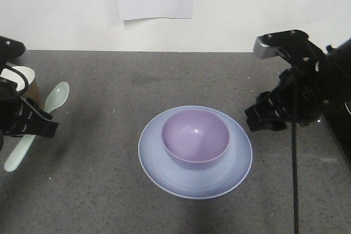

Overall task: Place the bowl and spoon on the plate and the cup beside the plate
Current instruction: 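Open the right gripper and withdraw it from the bowl, then swing the left gripper with the green spoon over the bowl and lower it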

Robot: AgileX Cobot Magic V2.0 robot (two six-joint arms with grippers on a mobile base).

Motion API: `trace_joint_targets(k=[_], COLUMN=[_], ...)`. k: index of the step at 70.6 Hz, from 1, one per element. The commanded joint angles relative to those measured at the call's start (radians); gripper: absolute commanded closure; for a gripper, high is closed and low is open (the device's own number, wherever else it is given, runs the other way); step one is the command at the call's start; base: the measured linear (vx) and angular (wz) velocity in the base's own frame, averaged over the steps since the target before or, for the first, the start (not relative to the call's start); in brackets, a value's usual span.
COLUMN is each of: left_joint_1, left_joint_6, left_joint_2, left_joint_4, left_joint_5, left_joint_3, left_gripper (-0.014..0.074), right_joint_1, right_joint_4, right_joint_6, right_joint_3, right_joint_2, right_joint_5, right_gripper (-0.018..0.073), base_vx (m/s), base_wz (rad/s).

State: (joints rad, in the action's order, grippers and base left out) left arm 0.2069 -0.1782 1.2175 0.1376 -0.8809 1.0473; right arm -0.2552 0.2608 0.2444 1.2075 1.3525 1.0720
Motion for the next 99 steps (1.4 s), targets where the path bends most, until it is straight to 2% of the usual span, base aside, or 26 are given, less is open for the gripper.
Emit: trace_joint_targets(k=[1, 14, 25, 48, 75, 85, 90, 99], left_joint_1=[0.004, 0.004, 0.004, 0.004, 0.004, 0.004, 0.004, 0.007], left_joint_6=[0.004, 0.004, 0.004, 0.004, 0.006, 0.011, -0.010, -0.172], left_joint_2=[-0.026, -0.026, -0.026, -0.026, -0.026, -0.025, -0.023, -0.017], left_joint_4=[0.017, 0.017, 0.017, 0.017, 0.017, 0.066, 0.103, 0.208], left_joint_5=[0.051, 0.051, 0.051, 0.051, 0.069, 0.080, 0.093, 0.112], left_joint_3=[0.022, 0.022, 0.022, 0.022, 0.022, 0.022, 0.022, 0.024], left_gripper=[0.0518, 0.0517, 0.0517, 0.0517, 0.0517, 0.0517, 0.0517, 0.0517], right_joint_1=[0.001, 0.001, 0.001, 0.001, 0.001, 0.001, 0.001, 0.001], right_joint_4=[-0.005, -0.006, -0.006, -0.006, -0.006, -0.006, -0.006, -0.006], right_joint_6=[-0.003, -0.006, -0.021, -0.021, -0.021, -0.021, -0.020, -0.020], right_joint_3=[-0.068, -0.230, -0.302, -0.313, -0.313, -0.313, -0.313, -0.313], right_joint_2=[-0.120, -0.276, -0.374, -0.474, -0.481, -0.481, -0.481, -0.481], right_joint_5=[-0.060, -0.136, -0.166, -0.157, -0.157, -0.157, -0.157, -0.157], right_gripper=[0.0215, 0.0217, 0.0217, 0.0217, 0.0217, 0.0217, 0.0217, 0.0217], base_vx=[0.00, 0.00, 0.00, 0.00, 0.00, 0.00, 0.00, 0.00], base_wz=[0.00, 0.00, 0.00, 0.00, 0.00, 0.00, 0.00, 0.00])
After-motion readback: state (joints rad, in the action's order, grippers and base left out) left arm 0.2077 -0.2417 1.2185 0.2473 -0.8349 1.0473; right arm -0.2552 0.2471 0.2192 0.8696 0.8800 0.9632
